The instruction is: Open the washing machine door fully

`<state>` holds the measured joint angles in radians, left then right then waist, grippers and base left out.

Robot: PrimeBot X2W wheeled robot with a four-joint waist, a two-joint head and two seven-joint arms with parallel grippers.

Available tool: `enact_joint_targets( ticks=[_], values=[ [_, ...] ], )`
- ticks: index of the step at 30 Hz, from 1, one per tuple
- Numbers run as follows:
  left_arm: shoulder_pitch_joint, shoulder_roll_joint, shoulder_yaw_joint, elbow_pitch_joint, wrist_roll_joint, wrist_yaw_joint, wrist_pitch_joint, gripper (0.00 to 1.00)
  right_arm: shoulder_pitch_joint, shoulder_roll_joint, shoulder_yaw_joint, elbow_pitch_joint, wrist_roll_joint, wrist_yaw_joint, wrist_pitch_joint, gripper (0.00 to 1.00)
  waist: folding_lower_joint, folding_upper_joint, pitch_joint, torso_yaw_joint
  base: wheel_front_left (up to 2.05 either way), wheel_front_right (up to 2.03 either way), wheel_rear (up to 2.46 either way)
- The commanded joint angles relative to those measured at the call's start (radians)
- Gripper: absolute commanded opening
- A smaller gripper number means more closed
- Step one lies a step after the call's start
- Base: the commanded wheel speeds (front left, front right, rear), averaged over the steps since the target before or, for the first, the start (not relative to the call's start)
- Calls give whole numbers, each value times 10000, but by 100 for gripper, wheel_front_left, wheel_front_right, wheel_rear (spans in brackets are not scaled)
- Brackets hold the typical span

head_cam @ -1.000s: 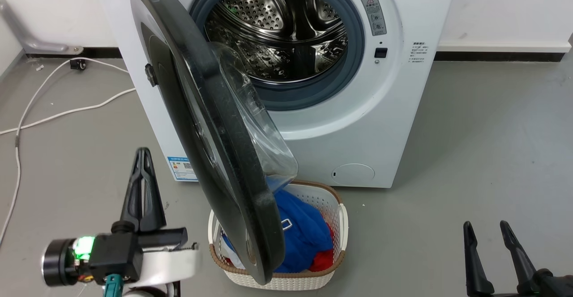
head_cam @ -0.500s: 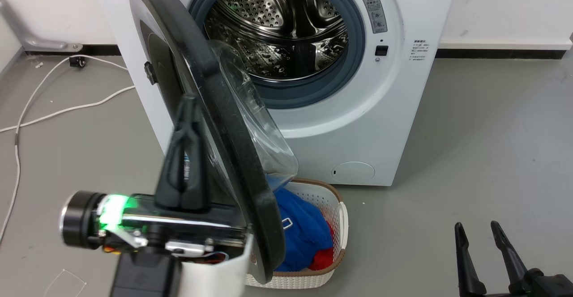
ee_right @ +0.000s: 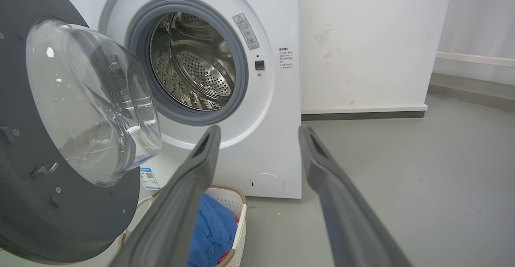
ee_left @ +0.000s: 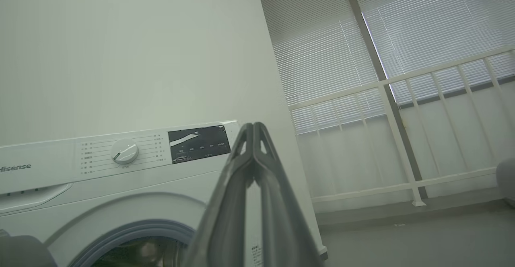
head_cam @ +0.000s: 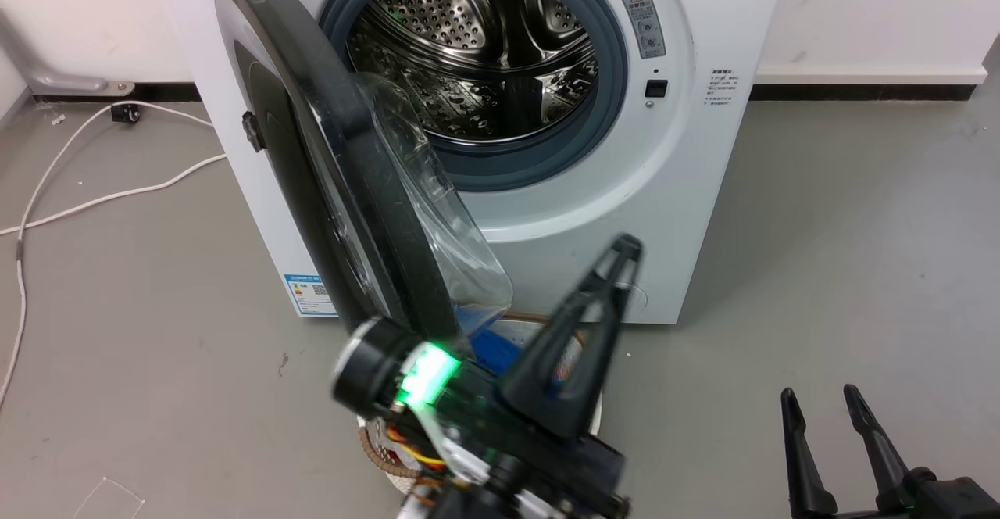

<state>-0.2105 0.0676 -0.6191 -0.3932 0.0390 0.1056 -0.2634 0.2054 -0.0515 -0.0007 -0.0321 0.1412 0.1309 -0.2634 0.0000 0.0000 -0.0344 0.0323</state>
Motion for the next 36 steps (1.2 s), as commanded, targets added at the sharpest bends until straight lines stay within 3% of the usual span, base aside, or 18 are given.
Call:
enact_joint_targets(
  ticks=[1, 8, 21, 36],
  values=[
    [-108, -12, -211, 126, -61, -68, -20, 0, -59, 24, 26, -32, -10, -2, -18, 100, 0, 0, 5, -15, 0, 0, 0],
    [-240, -77, -1340, 760, -170, -260, -20, 0, -50, 24, 74, -15, 1, -2, -19, 100, 0, 0, 67, -59, 0, 0, 0],
    [118, -96, -2464, 2148, -420, -597, -21, 0, -154, 24, 171, 35, -50, -2, -18, 100, 0, 0, 272, -3, 0, 0, 0],
    [1021, 262, -2076, 3622, -728, -317, -21, 0, -221, 24, 181, 136, -91, -2, -19, 100, 0, 0, 400, 137, 0, 0, 0]
  ],
)
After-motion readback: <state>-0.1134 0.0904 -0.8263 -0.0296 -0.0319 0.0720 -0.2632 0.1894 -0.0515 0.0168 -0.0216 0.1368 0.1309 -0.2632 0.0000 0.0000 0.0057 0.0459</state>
